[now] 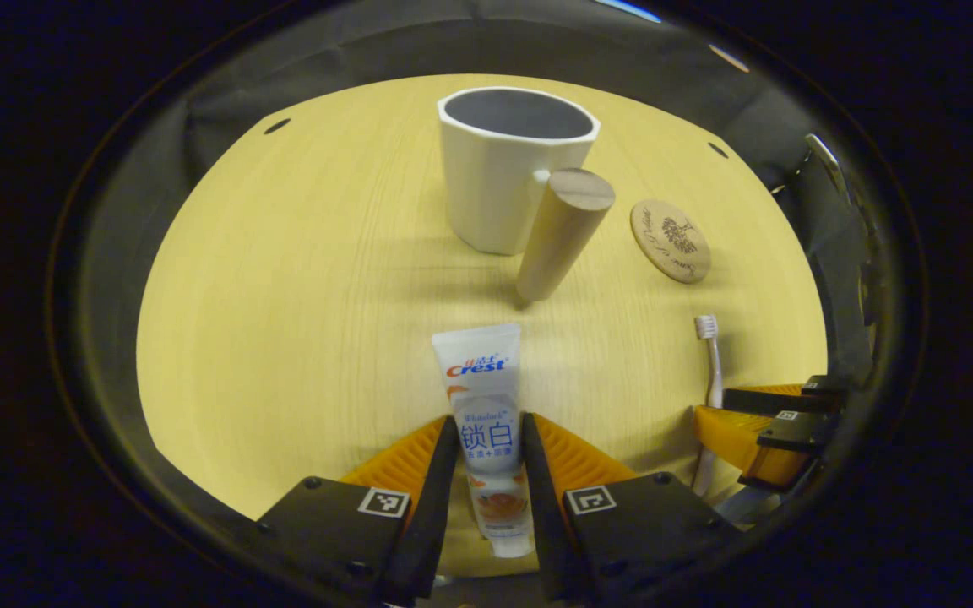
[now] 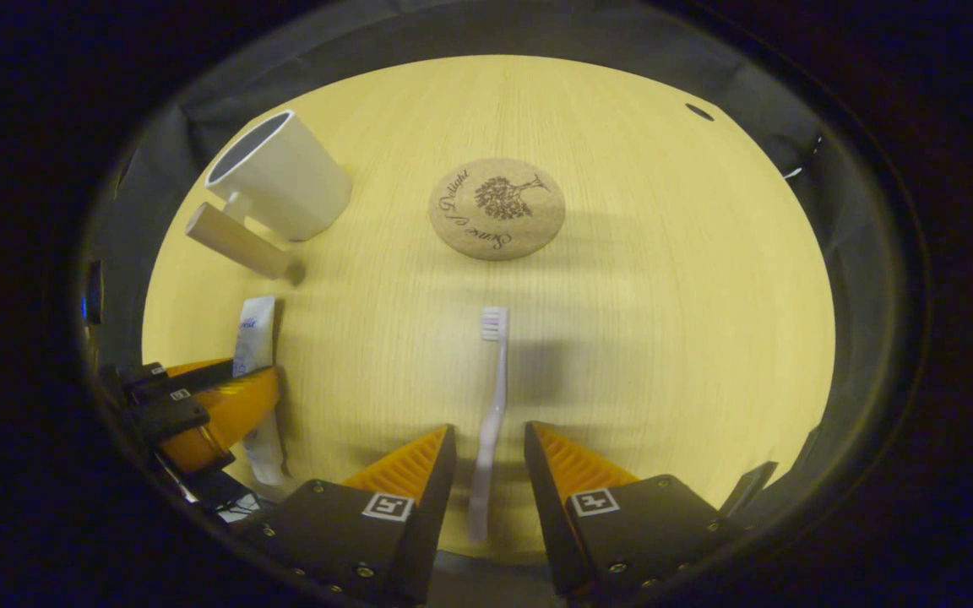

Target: Put the toothbrush and toothpaste on the desktop into the cup, then pick up the cup and place it on the coaster on the desktop.

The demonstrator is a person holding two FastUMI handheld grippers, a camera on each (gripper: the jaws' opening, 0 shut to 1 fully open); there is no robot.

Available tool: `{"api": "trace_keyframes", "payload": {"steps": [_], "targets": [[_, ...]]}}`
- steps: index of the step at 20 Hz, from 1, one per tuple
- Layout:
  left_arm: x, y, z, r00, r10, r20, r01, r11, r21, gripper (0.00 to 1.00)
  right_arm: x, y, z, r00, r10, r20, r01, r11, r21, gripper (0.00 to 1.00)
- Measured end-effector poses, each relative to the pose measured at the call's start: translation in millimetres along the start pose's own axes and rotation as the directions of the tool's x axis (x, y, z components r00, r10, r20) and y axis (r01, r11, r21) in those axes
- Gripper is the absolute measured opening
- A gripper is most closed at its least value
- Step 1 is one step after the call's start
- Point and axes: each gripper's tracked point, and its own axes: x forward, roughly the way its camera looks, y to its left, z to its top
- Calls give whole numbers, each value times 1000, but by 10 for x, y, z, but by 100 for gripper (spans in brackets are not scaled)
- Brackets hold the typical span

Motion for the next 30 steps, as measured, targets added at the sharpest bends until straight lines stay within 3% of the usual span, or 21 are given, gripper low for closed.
{"api": "trace_keyframes", "payload": {"steps": [2,3,4,6,7,8,10,12,14,22,30], "targets": [[11,-9,-6,1000,-1,4,1,1000,10,54,5,20,-86,999,13,-35,-13,1000,9,21],[14,4,-13,1000,0,9,0,1000,9,55,10,5,-103,999,10,-37,-10,1000,3,24],[1,-8,-13,1000,3,2,-3,1000,13,41,15,15,-114,999,11,-37,-12,1000,-7,24],[7,-16,-8,1000,3,6,-3,1000,24,40,50,12,-81,1000,18,-4,-18,1000,1,24],[16,-13,12,1000,7,17,-7,1000,17,41,-1,21,-137,999,22,-32,-22,1000,-5,13],[15,-20,-8,1000,1,11,-1,1000,22,34,12,3,-112,1000,28,-13,-28,1000,-2,13],[-34,-14,8,1000,-5,31,4,1000,24,34,-5,15,-117,999,47,-8,-46,999,24,8],[-29,-20,19,998,-28,54,27,999,24,27,13,-1,-102,997,72,8,-72,996,46,8],[-45,-8,44,997,-34,73,33,999,6,27,28,-25,-53,996,80,45,-83,994,70,4],[-172,53,90,987,-34,155,47,996,-79,27,-228,-20,54,980,120,156,-134,988,81,4],[-554,193,371,954,-26,298,58,993,-99,27,-546,110,343,928,193,320,-215,976,35,4]]}}
